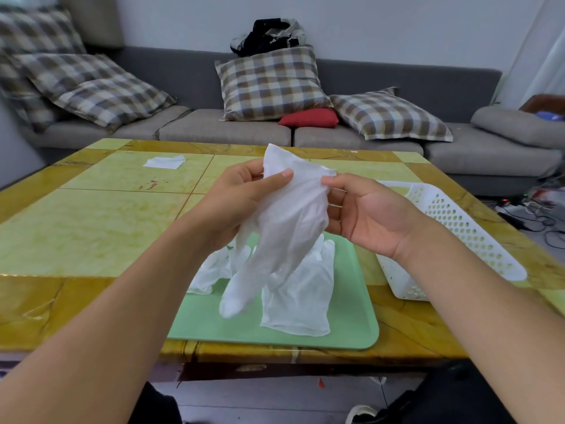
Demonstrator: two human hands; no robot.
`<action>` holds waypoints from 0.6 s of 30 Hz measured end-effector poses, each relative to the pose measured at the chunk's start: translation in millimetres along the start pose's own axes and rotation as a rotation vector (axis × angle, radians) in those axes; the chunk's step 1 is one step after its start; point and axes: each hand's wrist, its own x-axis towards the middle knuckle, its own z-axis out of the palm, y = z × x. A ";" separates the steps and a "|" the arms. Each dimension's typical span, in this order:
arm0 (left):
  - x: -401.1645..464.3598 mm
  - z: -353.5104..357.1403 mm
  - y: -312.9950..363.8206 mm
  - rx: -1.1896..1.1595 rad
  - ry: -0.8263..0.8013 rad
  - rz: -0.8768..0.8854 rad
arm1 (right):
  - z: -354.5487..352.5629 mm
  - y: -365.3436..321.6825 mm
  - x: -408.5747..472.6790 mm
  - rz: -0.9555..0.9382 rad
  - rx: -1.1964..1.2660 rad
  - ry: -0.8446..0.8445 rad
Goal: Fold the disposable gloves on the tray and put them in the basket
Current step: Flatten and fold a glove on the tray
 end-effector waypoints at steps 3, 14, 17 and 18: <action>2.6 -2.1 -3.6 0.106 0.072 -0.034 | -5.0 3.3 3.8 0.050 -0.018 0.069; 2.6 -1.6 -6.3 0.163 0.041 -0.157 | -16.3 5.2 -1.3 0.115 -0.145 0.066; 2.9 -0.7 -5.5 0.104 0.036 -0.142 | -12.2 4.8 -3.4 0.097 -0.118 0.046; 3.5 -0.8 -5.6 0.096 0.040 -0.145 | -11.5 5.0 -3.1 0.101 -0.098 0.051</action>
